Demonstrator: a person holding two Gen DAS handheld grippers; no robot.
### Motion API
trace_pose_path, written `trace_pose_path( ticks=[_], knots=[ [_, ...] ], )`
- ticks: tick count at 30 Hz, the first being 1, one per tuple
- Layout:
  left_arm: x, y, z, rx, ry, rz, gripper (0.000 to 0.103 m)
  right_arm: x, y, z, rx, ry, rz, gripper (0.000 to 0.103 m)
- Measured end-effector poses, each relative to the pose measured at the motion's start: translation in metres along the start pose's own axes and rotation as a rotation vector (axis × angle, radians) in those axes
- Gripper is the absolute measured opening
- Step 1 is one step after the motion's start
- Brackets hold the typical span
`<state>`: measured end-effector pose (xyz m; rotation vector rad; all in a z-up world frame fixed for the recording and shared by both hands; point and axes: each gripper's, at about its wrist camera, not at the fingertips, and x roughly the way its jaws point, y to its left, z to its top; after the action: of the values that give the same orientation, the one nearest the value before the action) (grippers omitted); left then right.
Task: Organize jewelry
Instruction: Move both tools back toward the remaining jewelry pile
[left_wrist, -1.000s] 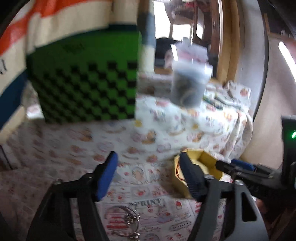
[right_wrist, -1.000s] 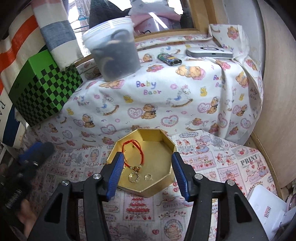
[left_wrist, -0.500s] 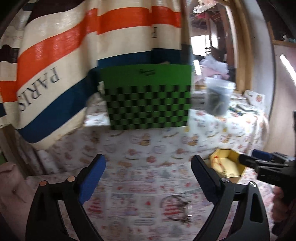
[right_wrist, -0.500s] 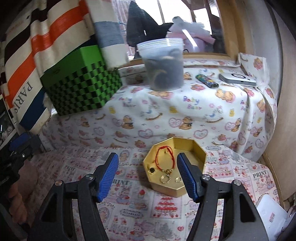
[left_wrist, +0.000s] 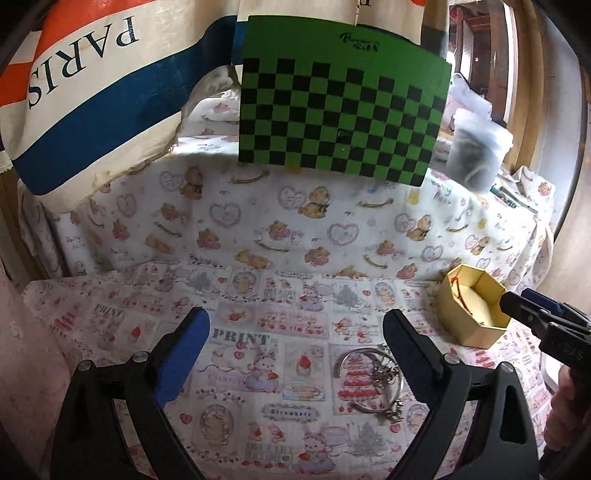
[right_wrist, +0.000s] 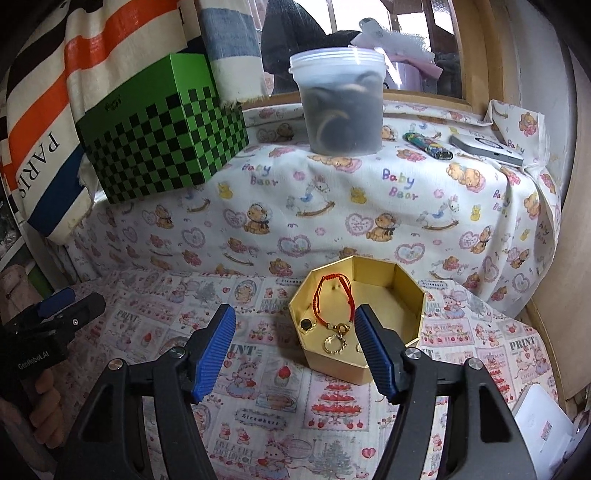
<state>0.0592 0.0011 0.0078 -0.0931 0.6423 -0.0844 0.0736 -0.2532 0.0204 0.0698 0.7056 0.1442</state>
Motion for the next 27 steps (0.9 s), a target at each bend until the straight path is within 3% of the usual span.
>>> trace_pose_path(
  ticks=[4,8,14,17,23,27],
  knots=[
    [0.005,0.001,-0.003,-0.014,0.032,-0.032,0.097,0.005,0.003,-0.001,-0.011,0.016,0.000,0.069],
    [0.009,-0.007,-0.004,0.032,0.041,-0.004,0.097,0.008,0.005,-0.003,-0.017,0.025,-0.004,0.069],
    [0.012,-0.009,-0.006,0.022,0.103,-0.052,0.097,0.011,0.012,-0.005,-0.034,0.040,0.002,0.069],
    [0.012,-0.008,-0.005,0.024,0.101,-0.025,0.097,0.013,0.016,-0.007,-0.049,0.051,0.009,0.069],
    [0.010,0.004,-0.002,-0.023,0.105,-0.013,0.097,0.020,0.022,-0.012,-0.036,0.132,0.118,0.069],
    [0.005,0.008,0.000,-0.024,0.081,0.040,0.097,0.026,0.035,-0.018,-0.058,0.177,0.172,0.069]
  ],
)
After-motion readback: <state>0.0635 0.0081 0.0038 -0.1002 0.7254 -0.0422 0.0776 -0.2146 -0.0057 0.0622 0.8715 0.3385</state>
